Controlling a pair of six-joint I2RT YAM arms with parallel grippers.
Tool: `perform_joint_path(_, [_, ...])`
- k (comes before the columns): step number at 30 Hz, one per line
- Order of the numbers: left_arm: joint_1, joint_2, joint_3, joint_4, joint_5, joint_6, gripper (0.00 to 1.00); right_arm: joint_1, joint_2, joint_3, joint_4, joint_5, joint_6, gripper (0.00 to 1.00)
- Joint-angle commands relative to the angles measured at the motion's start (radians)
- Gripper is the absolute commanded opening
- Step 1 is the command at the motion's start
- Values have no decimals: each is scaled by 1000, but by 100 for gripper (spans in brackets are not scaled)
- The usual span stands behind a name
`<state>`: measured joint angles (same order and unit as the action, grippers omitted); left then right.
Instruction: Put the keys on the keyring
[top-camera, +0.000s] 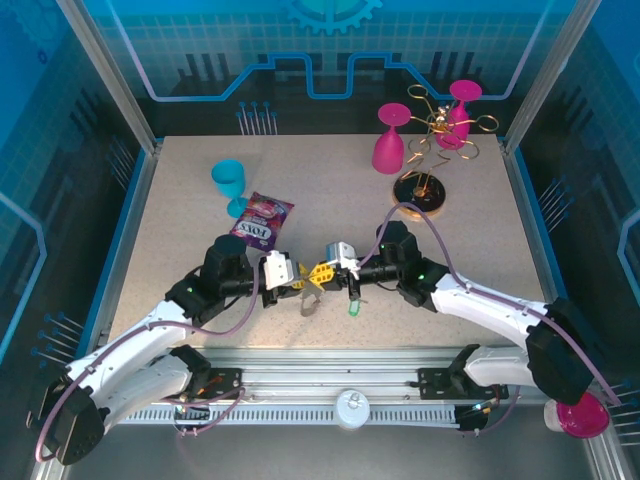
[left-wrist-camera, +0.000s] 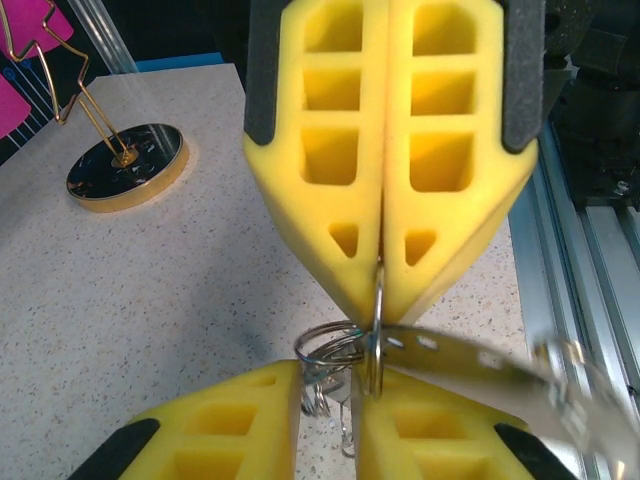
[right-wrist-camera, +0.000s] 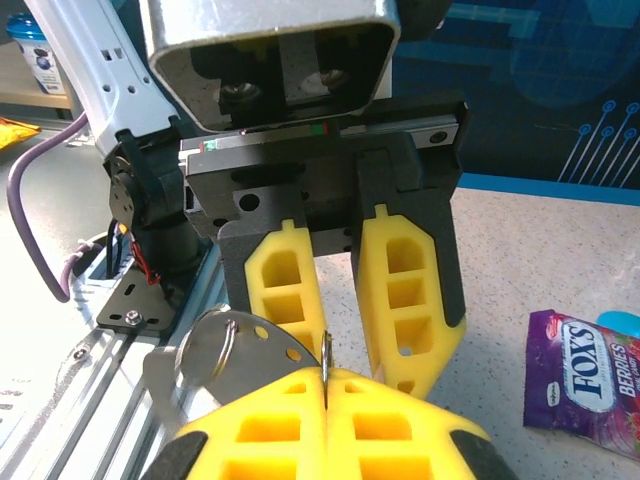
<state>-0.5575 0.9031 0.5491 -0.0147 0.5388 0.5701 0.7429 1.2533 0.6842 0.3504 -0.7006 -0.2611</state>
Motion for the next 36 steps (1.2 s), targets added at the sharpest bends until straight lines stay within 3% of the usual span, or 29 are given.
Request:
perform_joint_path(1, [-6,-9,-7,34,46,-25,19,-7,13,-9,69,-41,20,0])
perform_joint_path(17, [-7,-11,-11,64,77,-30,13,21,40,-20,-4,6,-19,0])
perform_joint_path(26, [-7,-13,-6,11,55,0,17,21,-36,-41,-75,53,-62,0])
perform_joint_path(36, [-7,-38,-16,19,85,-37,21,10,-70,-80,-20,38,-29,0])
